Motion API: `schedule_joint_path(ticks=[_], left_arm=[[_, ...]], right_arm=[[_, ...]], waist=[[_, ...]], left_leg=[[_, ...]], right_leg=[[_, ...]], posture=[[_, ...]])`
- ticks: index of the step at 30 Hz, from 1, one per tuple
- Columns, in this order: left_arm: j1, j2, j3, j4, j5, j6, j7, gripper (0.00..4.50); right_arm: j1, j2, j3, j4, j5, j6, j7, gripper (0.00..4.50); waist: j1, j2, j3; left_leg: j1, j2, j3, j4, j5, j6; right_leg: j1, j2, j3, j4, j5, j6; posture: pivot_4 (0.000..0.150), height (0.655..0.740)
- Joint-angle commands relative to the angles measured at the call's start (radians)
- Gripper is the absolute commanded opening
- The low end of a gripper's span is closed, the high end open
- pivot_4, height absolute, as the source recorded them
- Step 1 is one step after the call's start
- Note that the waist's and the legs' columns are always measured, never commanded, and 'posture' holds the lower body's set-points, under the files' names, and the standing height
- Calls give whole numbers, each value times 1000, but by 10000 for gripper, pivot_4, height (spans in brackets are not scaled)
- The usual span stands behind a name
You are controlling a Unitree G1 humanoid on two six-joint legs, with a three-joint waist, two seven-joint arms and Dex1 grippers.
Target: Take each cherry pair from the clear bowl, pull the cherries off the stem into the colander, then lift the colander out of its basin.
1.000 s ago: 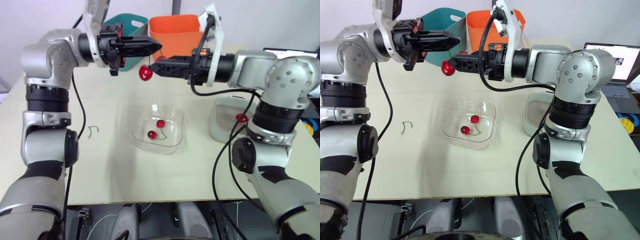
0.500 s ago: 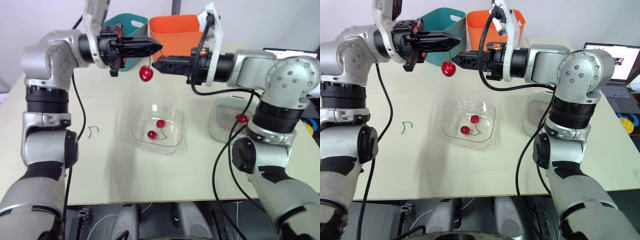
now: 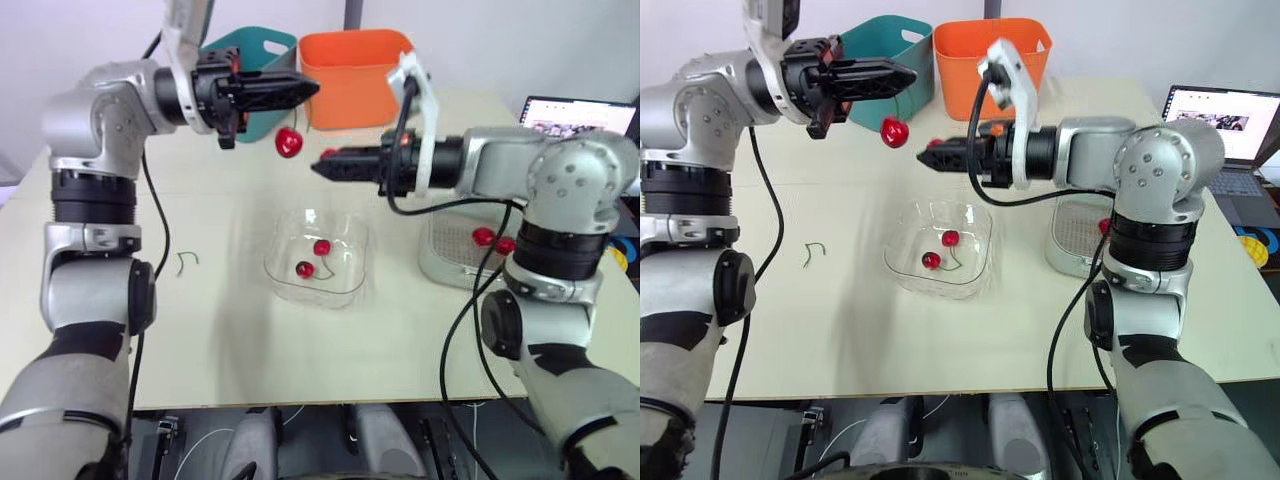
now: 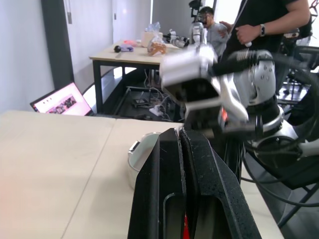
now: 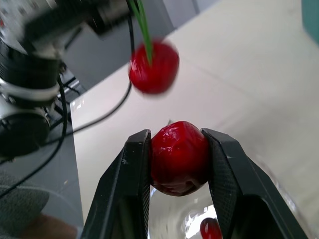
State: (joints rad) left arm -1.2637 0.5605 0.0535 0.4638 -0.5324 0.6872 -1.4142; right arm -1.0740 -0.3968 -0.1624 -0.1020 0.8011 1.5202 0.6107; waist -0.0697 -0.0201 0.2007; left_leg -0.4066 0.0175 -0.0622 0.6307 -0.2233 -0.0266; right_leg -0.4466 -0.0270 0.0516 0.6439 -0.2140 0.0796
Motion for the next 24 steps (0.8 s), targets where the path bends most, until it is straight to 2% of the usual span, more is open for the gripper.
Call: schedule_joint_path(ticks=[1, 6, 10, 15, 19, 24], left_arm=[[-32, 8, 19, -13, -13, -16, 2, 0], [-16, 9, 11, -22, -10, -20, -5, 0], [9, 14, -9, -38, 6, -33, -12, 0], [53, 28, -31, -73, 15, -45, -23, 0], [86, 33, -51, -79, 37, -75, -29, 0], [119, 48, -103, -72, 93, -134, -55, 0]], right_arm=[[-4, -23, -1, -56, 38, 0, 19, 15095], [9, -40, -8, -52, 41, -7, 12, 15095], [33, -101, -45, -56, 41, -26, 14, 15095], [160, -275, -88, -78, 3, -144, 55, 15095], [399, -536, -54, -62, -155, -431, 215, 15095], [554, -661, -26, -28, -245, -564, 278, 15095]], waist=[[0, 0, 0], [1, 0, 0], [2, 0, 0], [11, 0, 0], [22, 0, 0], [16, 0, 0]], left_leg=[[0, 0, 0, 0, 0, 0], [0, 0, 0, 0, 0, 0], [0, 0, 0, 0, 0, 0], [-1, 0, 0, 0, 0, 0], [-2, 0, 0, 0, 0, 0], [-1, 0, 3, 0, 0, 0]], right_leg=[[0, 0, 0, 0, 0, 0], [0, 0, 0, 0, 0, 0], [0, 0, 0, -1, 0, 0], [0, 0, 0, -3, 0, 0], [1, 0, 0, -6, -1, 2], [1, 0, 2, -9, -2, 2]], posture=[[1500, 7400], [1500, 7400], [1500, 7400], [1500, 7400], [1500, 7400], [1500, 7400]])
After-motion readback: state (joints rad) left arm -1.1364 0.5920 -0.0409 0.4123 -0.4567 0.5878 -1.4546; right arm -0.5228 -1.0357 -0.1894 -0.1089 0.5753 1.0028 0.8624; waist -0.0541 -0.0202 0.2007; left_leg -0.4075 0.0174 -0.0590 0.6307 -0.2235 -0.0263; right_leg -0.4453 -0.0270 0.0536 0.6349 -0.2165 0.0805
